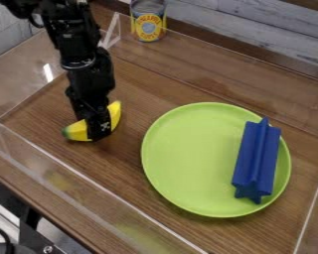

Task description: Put the banana in the green plate

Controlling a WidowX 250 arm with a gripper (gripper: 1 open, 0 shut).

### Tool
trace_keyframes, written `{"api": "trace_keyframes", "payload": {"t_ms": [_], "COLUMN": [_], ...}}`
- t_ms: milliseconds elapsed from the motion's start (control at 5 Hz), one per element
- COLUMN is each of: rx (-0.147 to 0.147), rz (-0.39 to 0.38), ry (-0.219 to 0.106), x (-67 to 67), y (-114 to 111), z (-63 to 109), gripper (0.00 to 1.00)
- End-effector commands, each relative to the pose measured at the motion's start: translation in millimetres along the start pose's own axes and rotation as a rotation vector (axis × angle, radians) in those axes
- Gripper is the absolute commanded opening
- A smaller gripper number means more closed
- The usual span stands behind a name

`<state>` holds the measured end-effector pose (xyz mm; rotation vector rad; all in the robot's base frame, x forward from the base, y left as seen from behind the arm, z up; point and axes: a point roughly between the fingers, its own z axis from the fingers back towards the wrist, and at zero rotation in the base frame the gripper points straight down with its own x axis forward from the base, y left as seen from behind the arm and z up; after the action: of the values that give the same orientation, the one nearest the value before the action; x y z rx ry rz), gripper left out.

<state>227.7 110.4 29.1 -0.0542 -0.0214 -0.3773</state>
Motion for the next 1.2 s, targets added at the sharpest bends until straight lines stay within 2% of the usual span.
{"api": "trace_keyframes", "payload": {"t_ms": [0, 200, 400, 600, 800, 1000], "rx": [0.038, 0.049, 0.071, 0.086, 0.091, 0.082], "rz": [0.011, 0.03, 0.067, 0.134, 0.191, 0.213], "ry": [-0.041, -0.027, -0.011, -0.011, -0.014, -0.023], "x": [2.1, 5.0, 10.9, 15.7, 21.1, 29.2], "y": [4.7, 0.8, -7.2, -17.4, -34.5, -56.1], "z": [13.5, 27.1, 52.4, 82.9, 103.9, 113.1], "gripper": [0.0, 0.0, 0.0, 0.0, 0.0, 0.0]}}
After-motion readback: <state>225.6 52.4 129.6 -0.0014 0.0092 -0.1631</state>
